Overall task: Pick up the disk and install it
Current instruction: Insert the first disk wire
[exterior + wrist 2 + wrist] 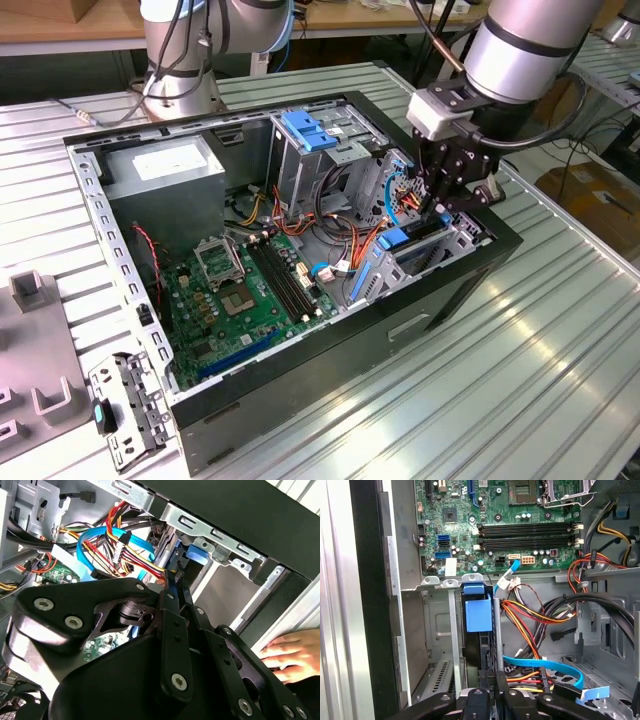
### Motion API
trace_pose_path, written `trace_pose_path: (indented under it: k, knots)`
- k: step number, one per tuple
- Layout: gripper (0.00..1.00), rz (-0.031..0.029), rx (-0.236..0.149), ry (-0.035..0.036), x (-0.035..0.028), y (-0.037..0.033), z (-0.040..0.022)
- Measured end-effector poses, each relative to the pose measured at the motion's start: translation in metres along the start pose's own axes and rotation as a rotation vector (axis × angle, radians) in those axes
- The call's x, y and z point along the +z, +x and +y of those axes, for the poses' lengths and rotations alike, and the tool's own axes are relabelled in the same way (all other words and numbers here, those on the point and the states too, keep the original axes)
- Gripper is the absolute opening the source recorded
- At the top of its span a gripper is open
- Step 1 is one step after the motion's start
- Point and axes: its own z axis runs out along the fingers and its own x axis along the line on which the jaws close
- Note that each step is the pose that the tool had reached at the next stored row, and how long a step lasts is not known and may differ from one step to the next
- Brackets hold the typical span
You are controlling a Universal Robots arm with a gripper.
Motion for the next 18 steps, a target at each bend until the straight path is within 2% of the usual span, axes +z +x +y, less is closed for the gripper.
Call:
trace_pose_path:
  k: [1, 2, 6, 9, 12, 18]
  knots:
    - [0.17, -0.0055, 0.003, -0.0005, -0.0001, 0.0007, -0.0001]
    - [0.17, -0.0068, 0.008, -0.001, 0.0, 0.0006, -0.0001]
    - [0.17, -0.0062, 0.03, -0.0057, 0.0008, 0.0009, -0.0005]
    - [0.17, -0.0056, 0.037, -0.008, 0.002, 0.001, -0.0034]
    - [0.17, -0.0076, 0.037, -0.0108, 0.0022, 0.0019, -0.0035]
    - [0.17, -0.0123, 0.036, -0.0114, 0.0022, 0.002, -0.0021]
